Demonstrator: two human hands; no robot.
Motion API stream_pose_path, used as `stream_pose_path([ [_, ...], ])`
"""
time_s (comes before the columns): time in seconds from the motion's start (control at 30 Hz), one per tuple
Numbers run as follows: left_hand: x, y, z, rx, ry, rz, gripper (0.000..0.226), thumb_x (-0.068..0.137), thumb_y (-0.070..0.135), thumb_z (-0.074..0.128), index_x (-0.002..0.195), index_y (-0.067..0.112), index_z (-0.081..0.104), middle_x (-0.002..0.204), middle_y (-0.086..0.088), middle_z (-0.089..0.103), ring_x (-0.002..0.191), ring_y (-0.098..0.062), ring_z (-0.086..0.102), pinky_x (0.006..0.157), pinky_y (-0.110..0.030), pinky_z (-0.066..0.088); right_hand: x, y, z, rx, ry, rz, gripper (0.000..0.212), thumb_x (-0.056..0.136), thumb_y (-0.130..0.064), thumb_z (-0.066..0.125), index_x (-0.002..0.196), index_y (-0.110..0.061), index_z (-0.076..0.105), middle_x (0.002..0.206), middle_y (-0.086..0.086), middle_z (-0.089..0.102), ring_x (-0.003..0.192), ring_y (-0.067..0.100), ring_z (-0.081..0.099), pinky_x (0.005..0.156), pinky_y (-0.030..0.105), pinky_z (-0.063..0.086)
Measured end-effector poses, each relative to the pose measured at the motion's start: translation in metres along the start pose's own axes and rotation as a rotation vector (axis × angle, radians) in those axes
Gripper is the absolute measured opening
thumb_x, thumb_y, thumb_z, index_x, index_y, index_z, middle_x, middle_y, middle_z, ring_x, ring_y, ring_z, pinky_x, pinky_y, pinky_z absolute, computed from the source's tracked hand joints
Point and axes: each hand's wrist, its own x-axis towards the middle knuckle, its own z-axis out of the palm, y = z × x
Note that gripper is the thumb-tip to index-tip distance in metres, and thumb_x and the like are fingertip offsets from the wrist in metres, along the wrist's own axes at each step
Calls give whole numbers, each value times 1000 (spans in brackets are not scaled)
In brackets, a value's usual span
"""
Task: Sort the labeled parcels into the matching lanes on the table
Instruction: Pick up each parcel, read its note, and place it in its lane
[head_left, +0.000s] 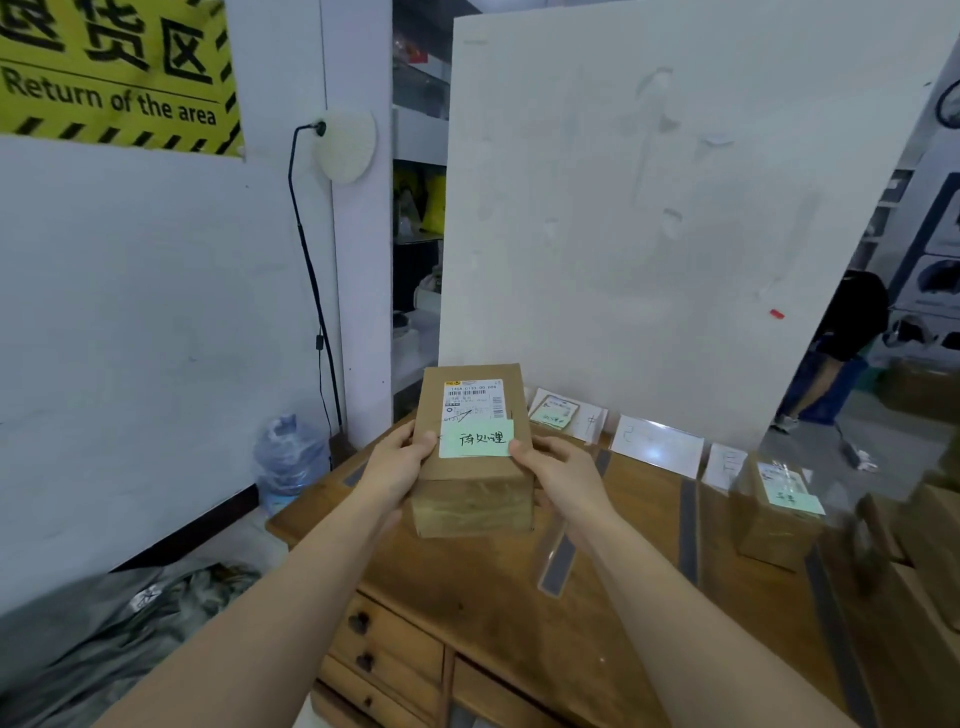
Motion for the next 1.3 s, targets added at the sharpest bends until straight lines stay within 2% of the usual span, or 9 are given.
stream_pose_path([
  [0.2, 69, 4, -16, 122, 24, 41, 28, 99, 23, 54, 126, 17, 60, 112, -5, 70, 102, -24, 67, 90, -46, 55, 66, 4, 32, -61, -27, 18, 29, 87, -35, 71, 113, -24, 63, 100, -6, 72, 91, 21, 70, 85, 41, 59],
  [0.3, 109, 3, -26, 187, 38, 32, 31, 98, 26, 54, 128, 20, 61, 111, -1, 71, 103, -23, 67, 95, -48, 52, 99, 3, 46, -82, -43, 34, 10, 87, -34, 72, 92, -29, 65, 96, -4, 73, 89, 21, 70, 85, 43, 59],
  [0.43, 154, -2, -38, 248, 48, 1, 21, 98, 28, 54, 116, 25, 65, 112, 0, 70, 103, -23, 66, 95, -46, 52, 133, 1, 64, -93, -62, 48, 16, 88, -32, 72, 78, -35, 60, 91, -4, 72, 91, 23, 70, 84, 41, 59],
  [0.57, 185, -1, -46, 243, 54, -20, 19, 98, 22, 54, 114, 23, 64, 111, -5, 71, 98, -25, 68, 89, -46, 55, 161, 4, 80, -112, -70, 87, 8, 88, -32, 71, 82, -30, 65, 91, -4, 73, 89, 24, 70, 84, 44, 59],
  [0.67, 203, 1, -51, 211, 63, -49, 22, 100, 19, 52, 119, 22, 61, 106, -4, 72, 92, -22, 70, 71, -35, 58, 180, 6, 94, -140, -66, 96, 7, 87, -36, 70, 84, -32, 65, 93, -5, 73, 88, 21, 70, 83, 43, 60],
  [0.87, 252, -9, -73, 271, 25, -96, 31, 97, 22, 56, 127, 16, 62, 107, -3, 71, 96, -25, 69, 89, -49, 55, 212, 14, 124, -179, -32, 127, 9, 89, -35, 70, 85, -31, 63, 92, -9, 71, 87, 16, 68, 81, 36, 60],
  [1.07, 291, -12, -85, 369, -73, -134, 35, 99, 16, 52, 134, 12, 54, 115, -5, 64, 101, -25, 64, 86, -40, 55, 232, 23, 155, -183, 53, 218, 15, 88, -29, 73, 98, -22, 64, 100, -5, 72, 86, 14, 70, 76, 31, 61],
  [1.2, 316, -20, -92, 434, -160, -142, 39, 99, 18, 53, 138, 14, 52, 117, -4, 64, 100, -22, 64, 72, -29, 53, 244, 33, 169, -187, 105, 296, 16, 86, -25, 75, 97, -19, 65, 103, -2, 74, 88, 15, 71, 78, 35, 61],
  [1.3, 330, -31, -97, 438, -219, -195, 45, 98, 22, 55, 142, 18, 45, 126, -4, 62, 105, -23, 63, 85, -40, 56, 249, 40, 179, -199, 138, 342, 13, 86, -23, 75, 90, -21, 63, 103, -1, 73, 89, 16, 71, 81, 38, 61],
])
